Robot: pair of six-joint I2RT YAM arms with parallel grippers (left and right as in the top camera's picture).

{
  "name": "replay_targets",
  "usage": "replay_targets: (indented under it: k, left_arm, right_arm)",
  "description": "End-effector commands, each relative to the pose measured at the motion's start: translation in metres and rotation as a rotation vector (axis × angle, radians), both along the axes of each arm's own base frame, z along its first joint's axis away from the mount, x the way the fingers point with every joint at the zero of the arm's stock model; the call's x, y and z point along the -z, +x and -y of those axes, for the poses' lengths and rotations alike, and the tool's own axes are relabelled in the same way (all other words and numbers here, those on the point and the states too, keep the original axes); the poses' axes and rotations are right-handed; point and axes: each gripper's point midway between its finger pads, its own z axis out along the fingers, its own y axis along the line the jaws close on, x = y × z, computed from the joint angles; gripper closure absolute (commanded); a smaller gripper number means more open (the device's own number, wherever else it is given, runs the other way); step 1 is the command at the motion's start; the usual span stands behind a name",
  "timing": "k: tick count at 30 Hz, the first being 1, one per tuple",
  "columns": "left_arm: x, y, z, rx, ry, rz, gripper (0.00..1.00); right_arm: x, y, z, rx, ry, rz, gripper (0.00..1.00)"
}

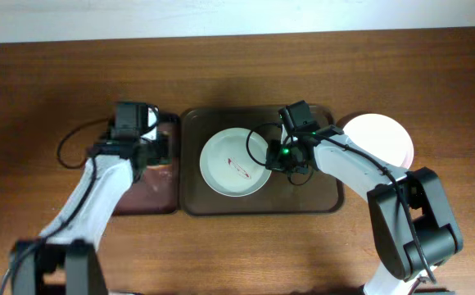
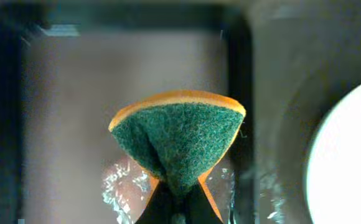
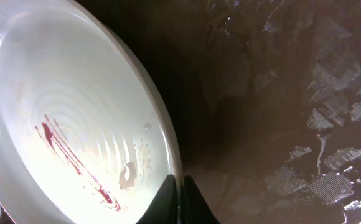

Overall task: Clean dirty plates on tray and stack at the side
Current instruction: 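Pick up the sponge with the left gripper and move it over the plate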

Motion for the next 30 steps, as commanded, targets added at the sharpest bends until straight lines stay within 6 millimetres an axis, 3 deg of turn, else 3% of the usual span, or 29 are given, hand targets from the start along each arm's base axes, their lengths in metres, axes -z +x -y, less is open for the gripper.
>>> replay_targets:
  k: [1,6,11,30]
  left_arm:
    - [-0.065,0.010,-0.008,-0.019,-0.015,0.190,1.00]
    - [-0.132,0.010,-0.008,-0.019,-0.031,0.399,1.00]
    - [-0.162,0.001,-0.009,-0.019,-0.037,0.483,1.00]
    - [-0.175,0.001,-0.010,-0.023,-0.036,0.529,1.00]
  right_arm:
    - [0.003,-0.002,-0.002,-0.006,-0.001,-0.007,0.96]
    - [0.003,-0.002,-0.002,-0.006,-0.001,-0.007,0.96]
    - [0.003,-0.002,-0.002,-0.006,-0.002,-0.007,0.96]
    - [0.003,-0.002,-0.002,-0.006,-0.001,-0.007,0.96]
